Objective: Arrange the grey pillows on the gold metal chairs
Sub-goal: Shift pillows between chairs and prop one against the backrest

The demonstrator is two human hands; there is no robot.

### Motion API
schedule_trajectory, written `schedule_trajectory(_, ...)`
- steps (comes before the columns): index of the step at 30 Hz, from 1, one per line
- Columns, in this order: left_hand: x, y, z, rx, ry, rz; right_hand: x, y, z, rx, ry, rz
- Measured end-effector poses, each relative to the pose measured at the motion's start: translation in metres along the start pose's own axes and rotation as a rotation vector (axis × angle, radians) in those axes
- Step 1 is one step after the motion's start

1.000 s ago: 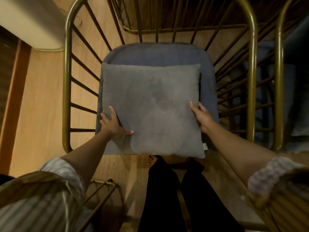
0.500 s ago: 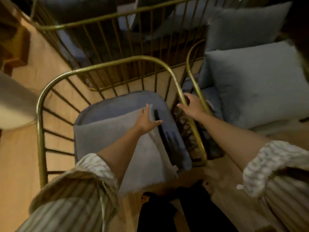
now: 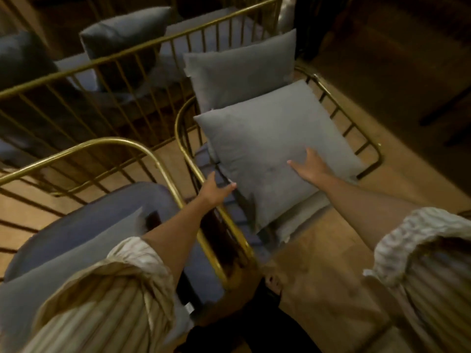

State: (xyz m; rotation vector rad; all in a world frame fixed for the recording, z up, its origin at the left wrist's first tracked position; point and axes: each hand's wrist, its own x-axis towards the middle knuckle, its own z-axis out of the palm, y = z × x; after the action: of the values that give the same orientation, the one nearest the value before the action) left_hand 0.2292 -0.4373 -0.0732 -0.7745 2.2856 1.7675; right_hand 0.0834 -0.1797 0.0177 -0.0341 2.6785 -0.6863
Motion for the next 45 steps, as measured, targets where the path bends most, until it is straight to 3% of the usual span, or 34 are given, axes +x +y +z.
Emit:
schedule_trajectory(5,0.030,0.064,0.054,-0.109,0.172,-0.049,0.086,0.062,-0.047,0.159,0.013,0.056)
schedule_trajectory(10,0.050,0.088,0.079,-0.251,0.304,-0.379,0.132,0.084,-0.084,0.306,-0.053,0.223)
schedule_trajectory(16,0.050,0.074,0.082,-0.424,0.354,-0.331,0.155,0.092,-0.091,0.512,-0.225,0.264)
schedule_trajectory(21,0.058,0.089,0.075,-0.756,0.465,-0.493,0.165,0.082,-0.099,0.636,-0.260,0.208)
schedule_trajectory(27,0.041,0.109,0.054,-0.801,0.607,-0.388,0.152,0.067,-0.116,0.673,-0.393,0.254)
schedule_trajectory(31,0.011,0.118,0.026,-0.828,0.709,-0.309,0.123,0.041,-0.113,0.787,-0.365,0.193)
schedule_trajectory(37,-0.055,0.111,-0.052,-0.816,0.896,-0.215,0.091,-0.034,-0.071,0.914,-0.450,-0.009)
schedule_trajectory(45,-0.168,0.063,-0.203,-0.764,1.058,-0.211,0.010,-0.186,0.020,0.886,-0.647,-0.187)
